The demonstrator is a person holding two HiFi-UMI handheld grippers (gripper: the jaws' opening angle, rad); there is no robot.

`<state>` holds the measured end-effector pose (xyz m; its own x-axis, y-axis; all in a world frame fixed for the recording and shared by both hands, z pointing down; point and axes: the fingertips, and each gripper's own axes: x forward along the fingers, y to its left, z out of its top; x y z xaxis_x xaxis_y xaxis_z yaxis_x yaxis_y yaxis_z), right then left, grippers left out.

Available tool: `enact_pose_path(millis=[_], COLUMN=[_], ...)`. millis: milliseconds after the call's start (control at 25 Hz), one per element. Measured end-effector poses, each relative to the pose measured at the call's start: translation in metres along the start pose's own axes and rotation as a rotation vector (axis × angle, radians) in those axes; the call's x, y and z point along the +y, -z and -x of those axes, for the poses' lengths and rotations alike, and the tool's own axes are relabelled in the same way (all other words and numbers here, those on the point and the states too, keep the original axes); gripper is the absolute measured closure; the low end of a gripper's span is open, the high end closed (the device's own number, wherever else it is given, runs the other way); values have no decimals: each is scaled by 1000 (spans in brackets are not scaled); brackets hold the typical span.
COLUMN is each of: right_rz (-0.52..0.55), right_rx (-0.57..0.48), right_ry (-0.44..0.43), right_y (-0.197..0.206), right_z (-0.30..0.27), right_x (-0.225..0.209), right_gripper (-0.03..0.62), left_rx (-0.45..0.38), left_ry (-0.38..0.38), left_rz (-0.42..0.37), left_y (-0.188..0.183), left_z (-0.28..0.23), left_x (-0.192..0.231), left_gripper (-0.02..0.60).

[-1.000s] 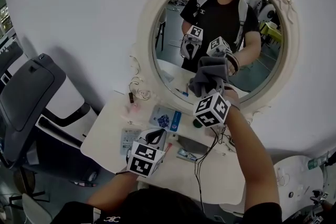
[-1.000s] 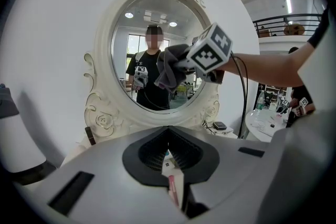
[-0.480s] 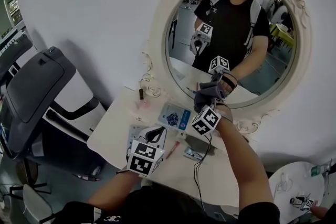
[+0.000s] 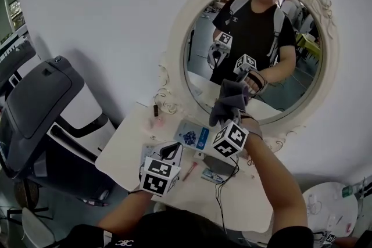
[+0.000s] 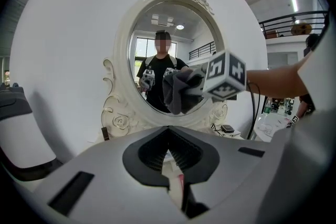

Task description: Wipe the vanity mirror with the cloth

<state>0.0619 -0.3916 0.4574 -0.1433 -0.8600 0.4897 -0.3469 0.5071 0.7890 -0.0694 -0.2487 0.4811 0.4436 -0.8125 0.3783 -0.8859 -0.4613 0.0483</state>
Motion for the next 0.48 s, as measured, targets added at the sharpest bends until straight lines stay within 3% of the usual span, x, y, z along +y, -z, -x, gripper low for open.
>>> enact_pose_path(millis=[240,480], right_rz=[-97,-186], right_rx=[-176,-278], right_ry=[189,362], right_y=[-64,-91], right_z=[79,146], right_x=[-111,-221], right_gripper=[553,553], left_rx=[-11,-15], left_ry=[19,18], left_rz=[3,6], left_y=[-3,-3], left_z=[-4,-4], left_x=[-9,-12], left_gripper=[575,575])
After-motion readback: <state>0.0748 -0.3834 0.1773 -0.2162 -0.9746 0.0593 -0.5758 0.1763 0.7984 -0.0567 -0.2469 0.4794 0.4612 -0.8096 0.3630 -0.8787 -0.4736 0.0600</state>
